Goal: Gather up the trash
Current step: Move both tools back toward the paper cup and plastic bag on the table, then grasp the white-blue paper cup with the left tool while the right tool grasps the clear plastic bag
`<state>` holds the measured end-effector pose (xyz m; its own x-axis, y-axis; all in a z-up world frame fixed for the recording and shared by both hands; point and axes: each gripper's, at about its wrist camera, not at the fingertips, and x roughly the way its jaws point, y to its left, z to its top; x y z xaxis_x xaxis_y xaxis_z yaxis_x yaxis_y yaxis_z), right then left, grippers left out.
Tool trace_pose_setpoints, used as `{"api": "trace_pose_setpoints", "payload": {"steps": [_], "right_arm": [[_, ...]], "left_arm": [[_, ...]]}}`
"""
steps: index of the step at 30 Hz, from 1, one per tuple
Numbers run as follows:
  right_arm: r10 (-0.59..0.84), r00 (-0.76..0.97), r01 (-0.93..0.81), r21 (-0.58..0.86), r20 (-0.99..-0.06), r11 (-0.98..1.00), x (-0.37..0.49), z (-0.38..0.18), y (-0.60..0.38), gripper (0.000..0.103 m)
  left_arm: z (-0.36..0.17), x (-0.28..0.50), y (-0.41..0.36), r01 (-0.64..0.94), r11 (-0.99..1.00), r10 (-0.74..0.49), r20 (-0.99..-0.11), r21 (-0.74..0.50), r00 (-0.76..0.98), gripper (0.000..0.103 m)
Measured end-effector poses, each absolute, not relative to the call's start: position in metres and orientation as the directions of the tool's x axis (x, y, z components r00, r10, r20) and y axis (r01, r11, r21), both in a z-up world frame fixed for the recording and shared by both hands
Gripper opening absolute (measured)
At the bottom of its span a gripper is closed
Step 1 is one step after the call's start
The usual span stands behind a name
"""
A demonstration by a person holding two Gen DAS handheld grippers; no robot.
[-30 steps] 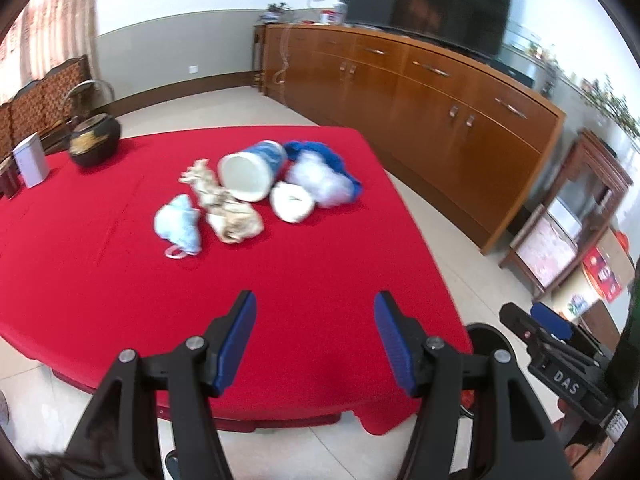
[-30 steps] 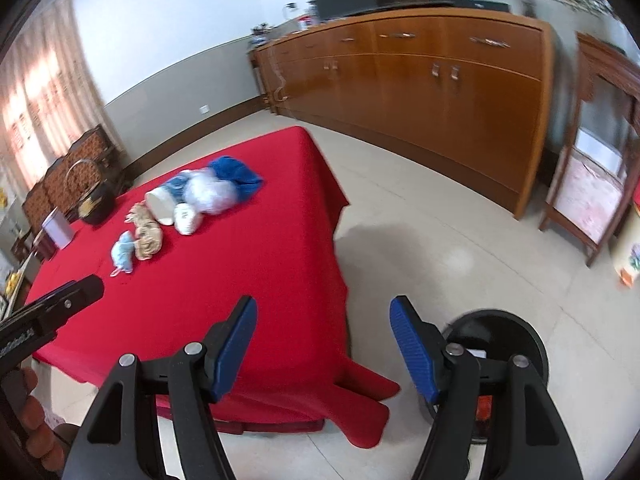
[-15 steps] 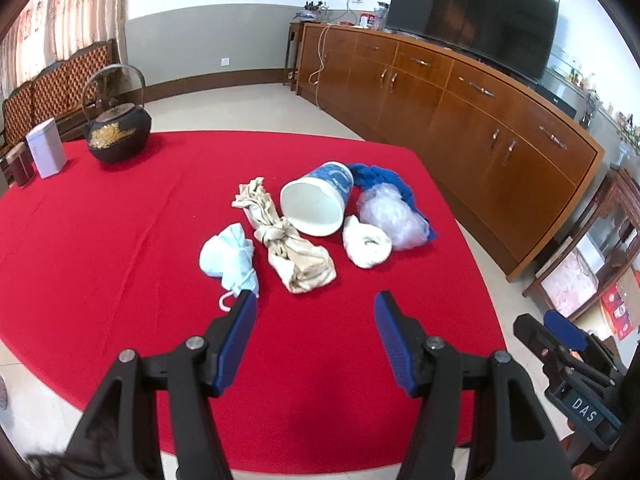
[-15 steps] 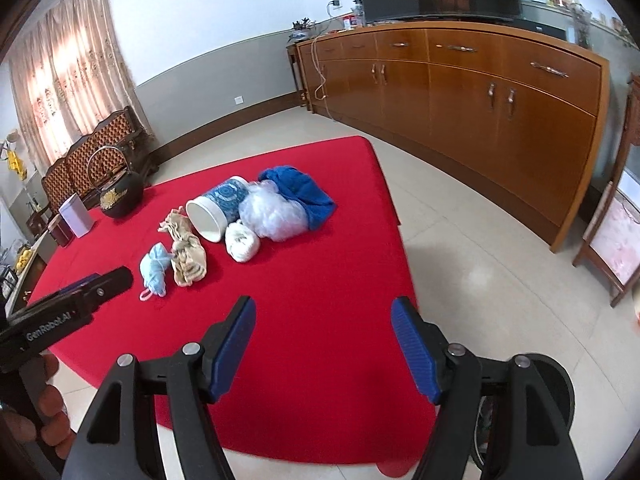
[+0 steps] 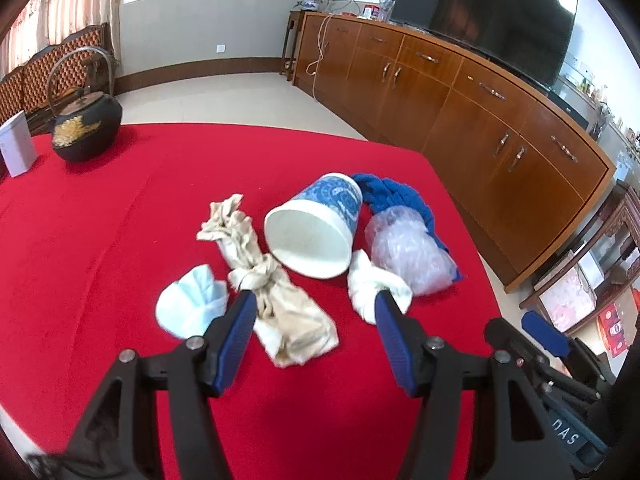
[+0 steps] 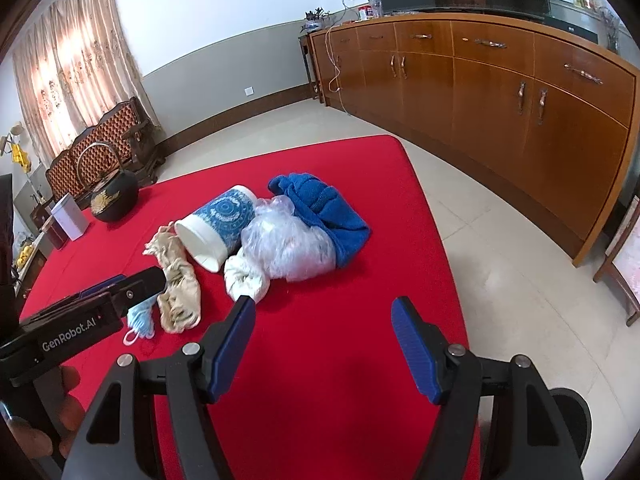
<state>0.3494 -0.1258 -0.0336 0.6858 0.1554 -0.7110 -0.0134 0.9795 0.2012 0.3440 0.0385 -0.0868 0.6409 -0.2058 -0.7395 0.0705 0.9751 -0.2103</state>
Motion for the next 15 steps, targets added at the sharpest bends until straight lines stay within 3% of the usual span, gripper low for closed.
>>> {"api": "trace_pose_setpoints", "payload": {"steps": [15], "right_arm": [[0.178,0.677,-0.029,0.216,-0.714,0.976,0.409,-0.045,-0.118,0.072]], "left_arm": [[-0.099,0.384,0.032,0.057,0.967,-0.226,-0.735,-0.248,0.639,0.063]]}}
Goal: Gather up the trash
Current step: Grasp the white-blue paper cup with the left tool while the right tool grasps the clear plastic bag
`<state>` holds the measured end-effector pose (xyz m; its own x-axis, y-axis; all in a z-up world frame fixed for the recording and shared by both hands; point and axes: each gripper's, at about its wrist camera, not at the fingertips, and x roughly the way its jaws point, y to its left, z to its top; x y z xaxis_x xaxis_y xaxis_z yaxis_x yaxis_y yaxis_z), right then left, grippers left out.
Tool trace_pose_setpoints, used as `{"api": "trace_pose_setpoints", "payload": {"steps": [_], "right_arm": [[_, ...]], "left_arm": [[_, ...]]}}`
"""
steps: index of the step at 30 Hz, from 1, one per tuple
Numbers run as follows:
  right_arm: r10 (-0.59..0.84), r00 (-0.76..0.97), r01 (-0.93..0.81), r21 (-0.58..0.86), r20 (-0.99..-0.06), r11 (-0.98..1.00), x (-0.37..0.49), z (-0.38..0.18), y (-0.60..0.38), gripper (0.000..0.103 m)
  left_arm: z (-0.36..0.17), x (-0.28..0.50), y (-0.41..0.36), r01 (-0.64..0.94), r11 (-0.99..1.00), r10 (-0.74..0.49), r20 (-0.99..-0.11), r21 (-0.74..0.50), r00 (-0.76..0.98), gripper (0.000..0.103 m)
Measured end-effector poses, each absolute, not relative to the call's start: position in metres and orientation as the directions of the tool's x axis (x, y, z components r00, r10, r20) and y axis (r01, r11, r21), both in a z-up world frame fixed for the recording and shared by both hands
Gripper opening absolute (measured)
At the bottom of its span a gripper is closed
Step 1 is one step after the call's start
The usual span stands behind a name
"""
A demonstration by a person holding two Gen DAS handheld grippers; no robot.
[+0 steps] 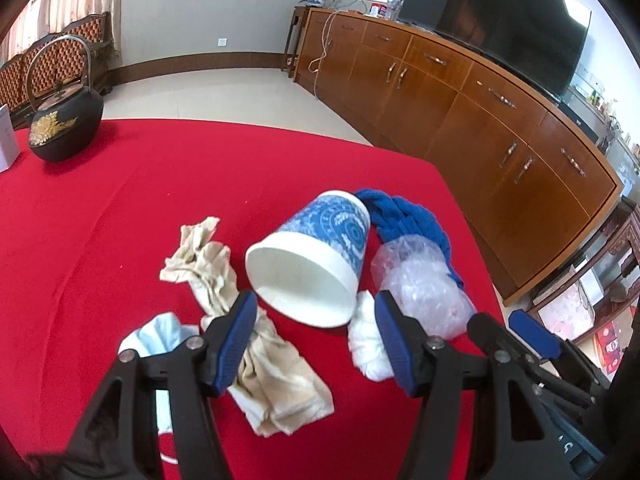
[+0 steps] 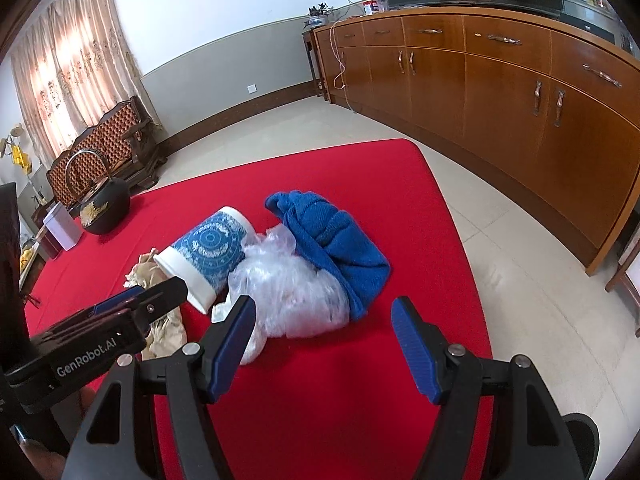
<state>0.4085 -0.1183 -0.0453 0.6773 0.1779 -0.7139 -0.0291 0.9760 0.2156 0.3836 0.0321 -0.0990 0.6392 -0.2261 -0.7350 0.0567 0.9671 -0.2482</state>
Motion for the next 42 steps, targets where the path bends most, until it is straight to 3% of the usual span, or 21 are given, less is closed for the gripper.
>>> {"api": "trace_pose_setpoints", "payload": {"steps": [6,13,16,17,20,24,34,37,42], "right_arm": [[0.193,0.668,-0.043,0.222,-0.719,0.974,0.422,-0.053,-0.112,0.072],[0.224,0.659,-0.060,0.247,-0.718,0.967,0.430,-0.064,-0.108,0.072],[0.234,0.653,-0.073,0.248,-0.720,0.966,0.430,-0.068,-0.105,0.065],[0.239,0.650,-0.077,0.250,-0.721,0.965,0.430,-0.069,-0.105,0.054],[0.256,0.637,-0.089,0.260,-0.727,0.961,0.431,-0.073,-0.102,0.050],[0.268,0.638,-0.102,0.265,-0.722,0.959,0.430,-0.074,-0.100,0.034],[0.273,0.665,-0.106,0.273,-0.695,0.956,0.417,-0.063,-0.103,0.023],[0.271,0.668,-0.103,0.274,-0.694,0.956,0.411,-0.059,-0.105,0.015],[0.280,0.644,-0.096,0.287,-0.712,0.953,0.398,-0.062,-0.113,0.017]], "left_arm": [[-0.104,0.394,0.032,0.058,0.962,-0.240,-0.727,-0.266,0.644,0.055],[-0.108,0.400,0.028,0.072,0.957,-0.260,-0.723,-0.280,0.640,0.014],[-0.109,0.400,0.025,0.082,0.956,-0.268,-0.720,-0.283,0.640,0.010],[-0.109,0.399,0.025,0.083,0.955,-0.269,-0.717,-0.284,0.643,0.009],[-0.108,0.396,0.025,0.088,0.955,-0.271,-0.707,-0.285,0.653,0.006],[-0.106,0.392,0.027,0.093,0.954,-0.272,-0.691,-0.286,0.669,0.004],[-0.097,0.379,0.033,0.102,0.952,-0.276,-0.667,-0.288,0.692,0.004],[-0.094,0.374,0.033,0.106,0.951,-0.281,-0.666,-0.291,0.691,0.004],[-0.100,0.367,0.029,0.113,0.952,-0.285,-0.686,-0.285,0.669,0.004]]}}
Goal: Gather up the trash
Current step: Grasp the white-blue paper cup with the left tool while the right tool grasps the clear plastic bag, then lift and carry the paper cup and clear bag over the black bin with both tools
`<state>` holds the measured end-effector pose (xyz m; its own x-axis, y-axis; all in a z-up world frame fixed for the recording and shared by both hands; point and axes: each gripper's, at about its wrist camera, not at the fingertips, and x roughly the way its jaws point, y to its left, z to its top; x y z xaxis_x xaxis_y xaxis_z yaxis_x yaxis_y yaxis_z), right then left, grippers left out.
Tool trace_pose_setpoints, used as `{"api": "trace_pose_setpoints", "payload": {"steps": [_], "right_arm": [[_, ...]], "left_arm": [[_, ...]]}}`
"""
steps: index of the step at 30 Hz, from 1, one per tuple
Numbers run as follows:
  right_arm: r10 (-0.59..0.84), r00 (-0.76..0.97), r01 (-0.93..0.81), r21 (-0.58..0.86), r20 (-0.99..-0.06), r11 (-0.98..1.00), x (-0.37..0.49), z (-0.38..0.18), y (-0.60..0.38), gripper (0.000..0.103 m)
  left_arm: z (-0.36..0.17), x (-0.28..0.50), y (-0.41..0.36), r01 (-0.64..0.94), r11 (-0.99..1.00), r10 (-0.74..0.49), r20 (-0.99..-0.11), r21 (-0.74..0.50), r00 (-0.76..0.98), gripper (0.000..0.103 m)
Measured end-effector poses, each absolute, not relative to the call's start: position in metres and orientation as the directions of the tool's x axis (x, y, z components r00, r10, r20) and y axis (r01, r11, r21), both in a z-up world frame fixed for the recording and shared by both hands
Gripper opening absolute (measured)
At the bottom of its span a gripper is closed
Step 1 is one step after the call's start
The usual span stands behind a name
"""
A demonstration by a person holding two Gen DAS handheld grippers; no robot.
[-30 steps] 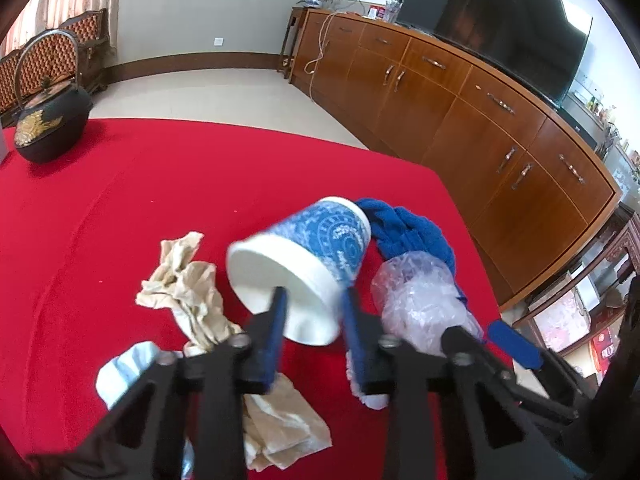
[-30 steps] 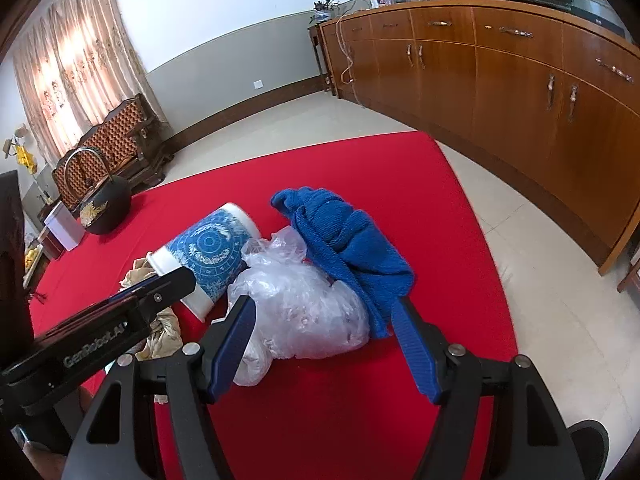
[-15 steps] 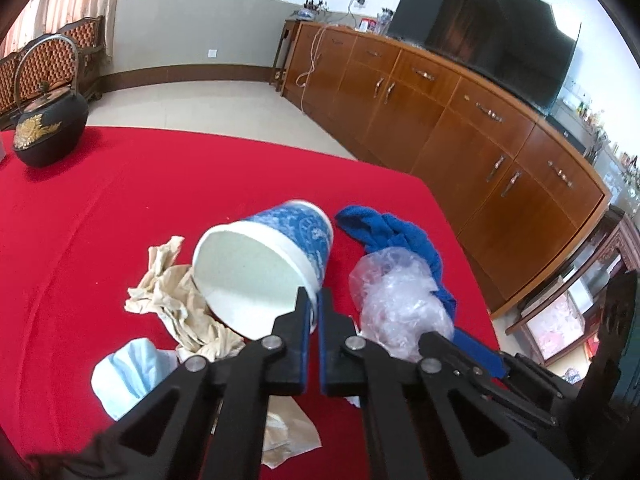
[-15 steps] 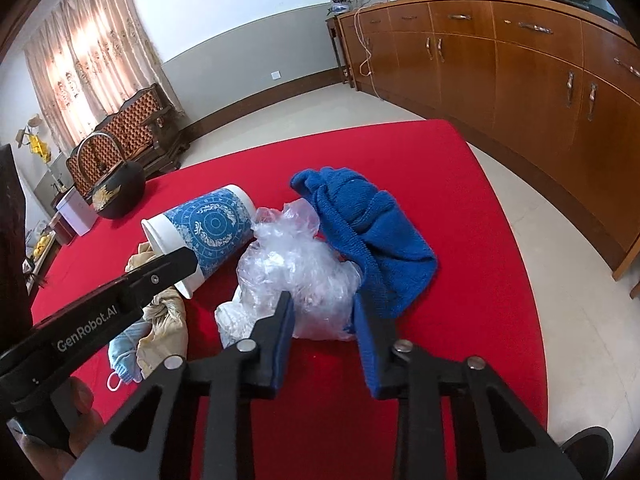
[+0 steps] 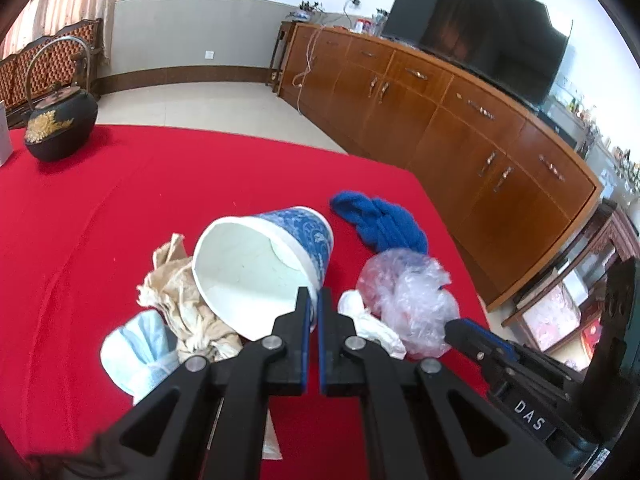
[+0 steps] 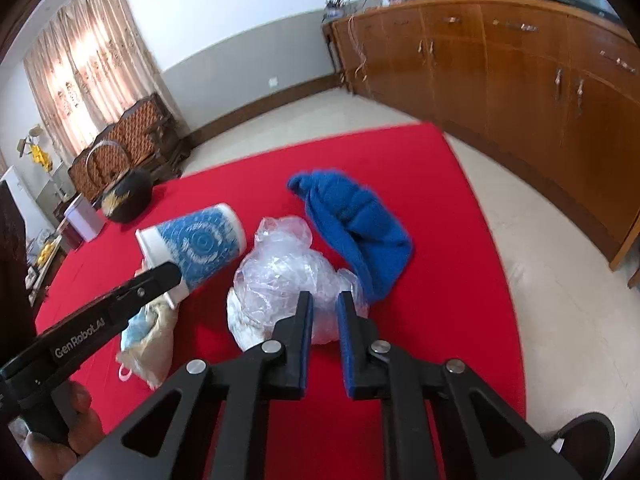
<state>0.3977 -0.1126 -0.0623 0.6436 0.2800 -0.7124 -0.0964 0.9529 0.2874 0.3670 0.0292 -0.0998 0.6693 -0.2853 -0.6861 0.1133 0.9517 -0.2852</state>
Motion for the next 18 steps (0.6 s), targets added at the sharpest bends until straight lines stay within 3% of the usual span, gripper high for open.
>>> {"api": "trace_pose_setpoints", "payload": {"steps": [1,3,5,13,15,18], "right_arm": [[0.269,0.647,-0.088,0.280,-0.714,0.956,0.396,-0.063,-0.113,0.021],[0.254,0.650,-0.085,0.263,-0.717,0.961,0.394,-0.063,-0.113,0.056],[0.256,0.669,-0.090,0.266,-0.698,0.960,0.393,-0.059,-0.114,0.064],[0.294,0.664,-0.119,0.291,-0.687,0.949,0.417,-0.059,-0.104,0.063],[0.300,0.651,-0.130,0.287,-0.698,0.949,0.421,-0.064,-0.099,0.034],[0.300,0.648,-0.143,0.275,-0.700,0.951,0.420,-0.068,-0.096,0.026]], "left_arm": [[-0.101,0.368,0.028,0.114,0.952,-0.286,-0.693,-0.283,0.662,0.005],[-0.103,0.370,0.027,0.110,0.950,-0.291,-0.704,-0.291,0.648,0.005],[-0.102,0.371,0.028,0.102,0.949,-0.291,-0.701,-0.299,0.651,0.008],[-0.111,0.382,0.035,0.089,0.931,-0.325,-0.695,-0.353,0.641,0.008],[-0.113,0.381,0.038,0.093,0.925,-0.337,-0.685,-0.367,0.646,0.008],[-0.111,0.376,0.041,0.094,0.926,-0.331,-0.668,-0.365,0.667,0.004]]}}
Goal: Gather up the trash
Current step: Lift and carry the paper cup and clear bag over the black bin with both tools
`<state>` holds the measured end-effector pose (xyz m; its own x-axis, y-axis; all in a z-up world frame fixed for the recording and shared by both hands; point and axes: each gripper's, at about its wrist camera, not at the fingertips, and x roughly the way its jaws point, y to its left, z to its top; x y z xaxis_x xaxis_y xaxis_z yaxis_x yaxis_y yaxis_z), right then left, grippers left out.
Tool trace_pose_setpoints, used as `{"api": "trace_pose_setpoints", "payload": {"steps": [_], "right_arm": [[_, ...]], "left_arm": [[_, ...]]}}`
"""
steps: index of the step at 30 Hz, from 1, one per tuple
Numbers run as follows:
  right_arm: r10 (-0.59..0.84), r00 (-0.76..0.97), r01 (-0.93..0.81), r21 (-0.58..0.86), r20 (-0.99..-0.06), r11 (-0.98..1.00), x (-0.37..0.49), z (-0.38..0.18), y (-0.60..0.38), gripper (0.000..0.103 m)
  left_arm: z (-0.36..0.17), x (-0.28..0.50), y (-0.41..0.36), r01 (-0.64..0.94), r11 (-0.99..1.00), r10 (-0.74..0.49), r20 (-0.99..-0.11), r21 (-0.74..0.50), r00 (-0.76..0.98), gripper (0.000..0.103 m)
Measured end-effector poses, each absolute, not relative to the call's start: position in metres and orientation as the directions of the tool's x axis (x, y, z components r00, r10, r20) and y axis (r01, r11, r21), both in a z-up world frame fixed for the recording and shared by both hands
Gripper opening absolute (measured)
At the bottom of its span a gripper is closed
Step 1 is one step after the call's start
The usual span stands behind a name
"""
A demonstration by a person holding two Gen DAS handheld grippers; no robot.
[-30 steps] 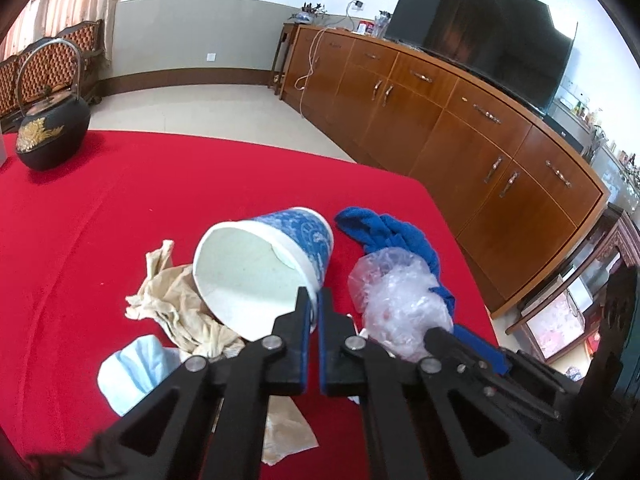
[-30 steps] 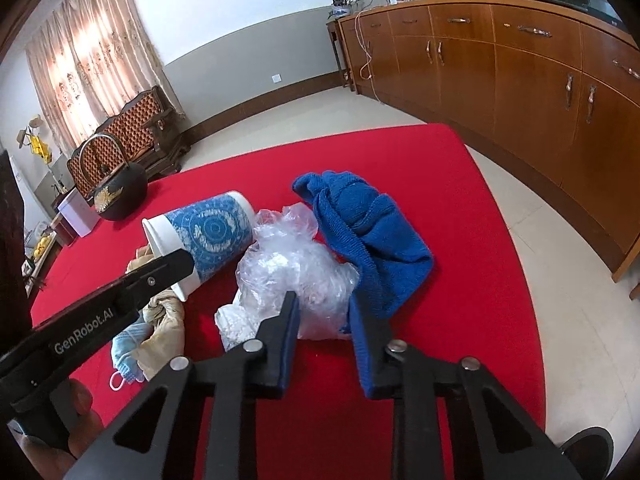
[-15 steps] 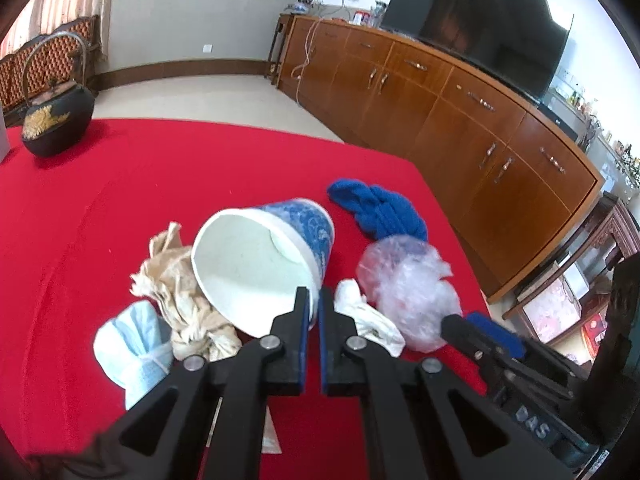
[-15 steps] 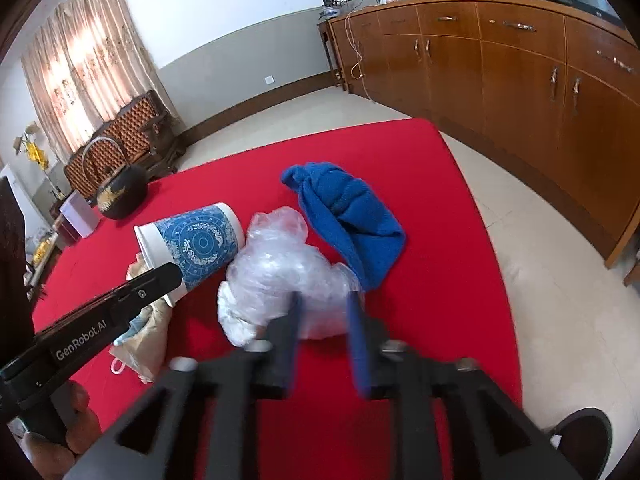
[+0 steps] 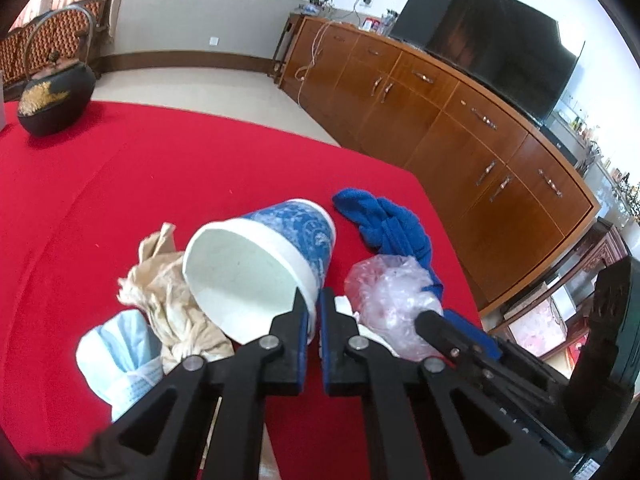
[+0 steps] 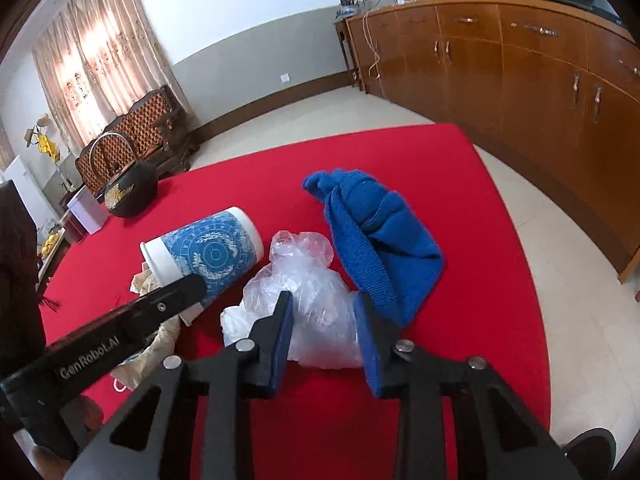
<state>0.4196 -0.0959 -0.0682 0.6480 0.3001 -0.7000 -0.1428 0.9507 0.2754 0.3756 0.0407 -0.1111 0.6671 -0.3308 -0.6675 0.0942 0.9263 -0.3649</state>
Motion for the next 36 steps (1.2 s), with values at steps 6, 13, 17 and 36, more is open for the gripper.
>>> {"api": "trace_pose_setpoints", "payload": {"steps": [6,13,17,36], "right_arm": [[0.311,0.674,-0.140,0.297,-0.670,0.945,0.411,-0.058,-0.100,0.017],[0.305,0.702,-0.124,0.312,-0.644,0.942,0.391,-0.039,-0.113,0.015],[0.297,0.712,-0.108,0.318,-0.636,0.942,0.377,-0.029,-0.122,0.015],[0.249,0.716,-0.030,0.328,-0.652,0.944,0.319,-0.026,-0.158,0.012]], "left_arm": [[-0.101,0.367,0.039,0.113,0.929,-0.330,-0.648,-0.354,0.687,0.003],[-0.083,0.354,0.037,0.133,0.930,-0.330,-0.620,-0.342,0.712,0.003],[-0.073,0.345,0.036,0.148,0.928,-0.338,-0.609,-0.341,0.718,0.003],[-0.071,0.306,0.026,0.179,0.918,-0.373,-0.616,-0.354,0.694,0.003]]}}
